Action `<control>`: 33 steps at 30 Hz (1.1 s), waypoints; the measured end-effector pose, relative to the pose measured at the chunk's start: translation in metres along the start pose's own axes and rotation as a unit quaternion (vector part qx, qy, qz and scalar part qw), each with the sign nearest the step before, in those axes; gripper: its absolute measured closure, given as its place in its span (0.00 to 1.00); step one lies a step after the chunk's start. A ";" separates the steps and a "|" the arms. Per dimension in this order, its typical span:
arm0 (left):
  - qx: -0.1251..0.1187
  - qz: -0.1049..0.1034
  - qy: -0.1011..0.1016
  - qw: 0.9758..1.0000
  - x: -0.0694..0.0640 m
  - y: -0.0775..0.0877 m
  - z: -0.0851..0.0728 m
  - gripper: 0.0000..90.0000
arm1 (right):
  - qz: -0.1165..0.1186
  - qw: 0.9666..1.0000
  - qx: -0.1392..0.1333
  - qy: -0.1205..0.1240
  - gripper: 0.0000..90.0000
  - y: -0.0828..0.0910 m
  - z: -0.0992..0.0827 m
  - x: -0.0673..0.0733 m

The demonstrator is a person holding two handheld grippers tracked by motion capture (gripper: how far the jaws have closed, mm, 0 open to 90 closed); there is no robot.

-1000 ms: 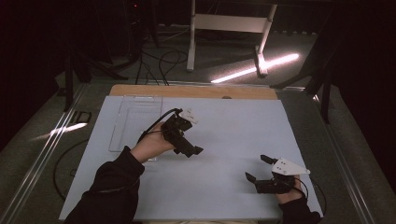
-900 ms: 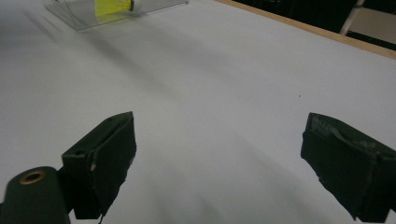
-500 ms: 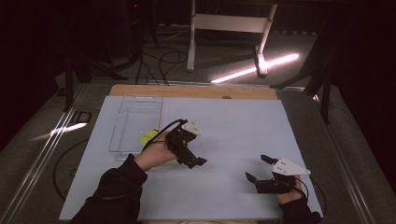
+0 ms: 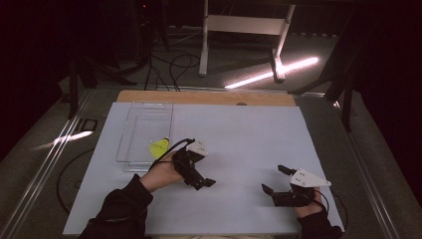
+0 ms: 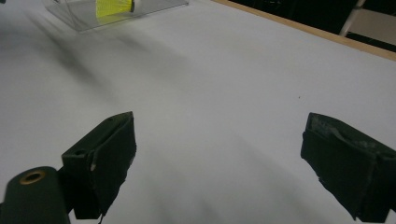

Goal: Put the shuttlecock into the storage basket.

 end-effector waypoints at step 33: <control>-0.071 0.002 0.026 0.997 -0.035 0.021 -0.084 0.00 | 0.003 1.000 -0.001 -0.004 0.12 0.001 0.000 0.002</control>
Point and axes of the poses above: each handheld gripper's, and its own axes: y roughly backward along the jaws, z roughly out of its top, x roughly to its left, the point moved 2 cm from there along -y, roughly forward along the jaws, and after that the axes turned 10 degrees about -y, right-handed, at the moved point
